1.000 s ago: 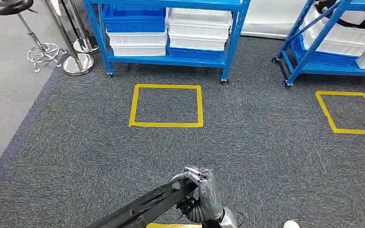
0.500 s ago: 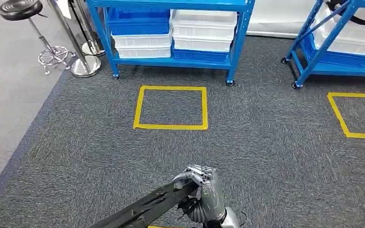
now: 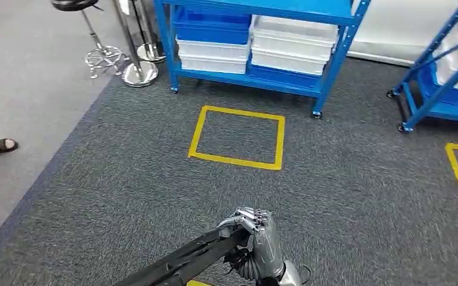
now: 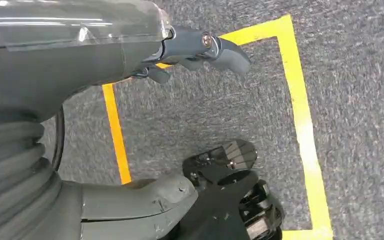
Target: Take the parts from the cabinet and place them on the table.
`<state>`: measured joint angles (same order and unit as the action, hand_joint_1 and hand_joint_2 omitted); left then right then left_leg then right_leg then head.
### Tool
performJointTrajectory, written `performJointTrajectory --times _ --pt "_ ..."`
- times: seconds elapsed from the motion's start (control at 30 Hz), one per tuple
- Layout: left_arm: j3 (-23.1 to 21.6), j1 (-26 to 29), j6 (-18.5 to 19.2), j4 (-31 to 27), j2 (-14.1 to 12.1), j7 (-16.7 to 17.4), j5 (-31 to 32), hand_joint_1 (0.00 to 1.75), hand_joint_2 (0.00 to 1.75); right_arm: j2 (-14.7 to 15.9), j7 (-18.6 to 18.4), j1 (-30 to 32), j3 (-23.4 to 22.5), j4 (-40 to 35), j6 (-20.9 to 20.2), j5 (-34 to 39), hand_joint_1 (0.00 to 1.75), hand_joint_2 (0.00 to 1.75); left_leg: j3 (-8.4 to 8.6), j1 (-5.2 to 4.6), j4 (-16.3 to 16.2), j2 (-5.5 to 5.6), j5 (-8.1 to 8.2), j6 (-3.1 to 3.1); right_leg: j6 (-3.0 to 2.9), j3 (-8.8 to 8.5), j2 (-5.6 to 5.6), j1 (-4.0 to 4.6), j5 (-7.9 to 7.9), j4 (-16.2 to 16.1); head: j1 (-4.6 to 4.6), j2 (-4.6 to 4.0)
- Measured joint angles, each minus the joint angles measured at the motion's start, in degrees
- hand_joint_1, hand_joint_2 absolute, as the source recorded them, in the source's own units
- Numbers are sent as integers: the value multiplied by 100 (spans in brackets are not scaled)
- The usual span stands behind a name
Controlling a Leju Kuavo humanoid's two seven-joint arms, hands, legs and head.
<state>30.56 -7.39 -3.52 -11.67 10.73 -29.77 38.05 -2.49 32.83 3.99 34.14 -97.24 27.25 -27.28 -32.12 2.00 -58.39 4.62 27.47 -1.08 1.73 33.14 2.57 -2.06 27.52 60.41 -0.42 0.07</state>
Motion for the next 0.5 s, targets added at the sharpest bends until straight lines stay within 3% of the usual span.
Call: performJointTrajectory --times 0.03,0.1,0.17,0.2,0.23,0.27,0.33,0.37,0.4,0.47,0.5 --pt "0 -16 -20 0 0 4 15 0 175 4 -4 9 0 -5 2 0 175 175 -31 -9 -17 39 -4 66 1 -48 268 29 96 -72 2 2" --pt "0 -13 -39 0 0 20 35 0 175 7 -9 18 -2 -24 22 0 175 175 -90 17 -6 161 -41 171 -56 -35 170 57 94 -89 2 2" --pt "0 10 -46 0 -2 26 37 0 175 4 -9 19 -2 -37 35 -2 175 175 -117 38 59 277 -72 283 -152 -53 54 58 72 -124 0 2" --pt "0 15 -46 0 -2 31 37 0 175 -4 -9 17 -2 -39 35 -2 175 175 -115 40 -20 66 -21 281 -210 -81 -37 29 46 -176 -4 0" --pt "0 1 -46 0 -2 37 37 0 175 -4 -7 21 -2 -39 35 -2 175 175 -212 10 -230 -236 120 281 -255 -99 -96 54 47 -198 -11 2" --pt "0 -26 -48 0 -2 39 39 0 175 -4 -7 25 -2 -42 33 0 175 175 -414 8 -627 -360 349 285 -309 -96 -198 87 51 -197 -9 0" --pt "0 -34 -53 0 -2 42 48 0 175 -4 -9 28 -2 -42 33 2 175 175 -831 6 -1508 -407 725 296 -346 -86 -381 144 73 -180 -9 0" --pt "0 -18 -53 0 -2 48 55 0 175 -4 -11 28 -2 -42 33 6 175 175 -929 1 -1736 -416 756 291 -360 -87 -463 175 82 -172 -9 0" --pt "0 -1 -53 0 -2 48 61 0 175 -4 -11 26 -2 -42 31 7 175 175 -876 -6 -1650 -426 646 274 -373 -90 -539 199 91 -166 -9 0" --pt "0 3 -55 0 -2 52 79 0 175 -4 -13 23 -2 -42 31 11 175 175 -427 -42 -809 -497 199 197 -383 -112 -676 244 107 -161 -9 0" --pt "0 -7 -59 -2 -4 52 81 0 175 -4 -13 23 -2 -50 31 11 175 175 -91 -94 -209 -698 -19 111 -381 -135 -748 265 119 -161 -9 2"
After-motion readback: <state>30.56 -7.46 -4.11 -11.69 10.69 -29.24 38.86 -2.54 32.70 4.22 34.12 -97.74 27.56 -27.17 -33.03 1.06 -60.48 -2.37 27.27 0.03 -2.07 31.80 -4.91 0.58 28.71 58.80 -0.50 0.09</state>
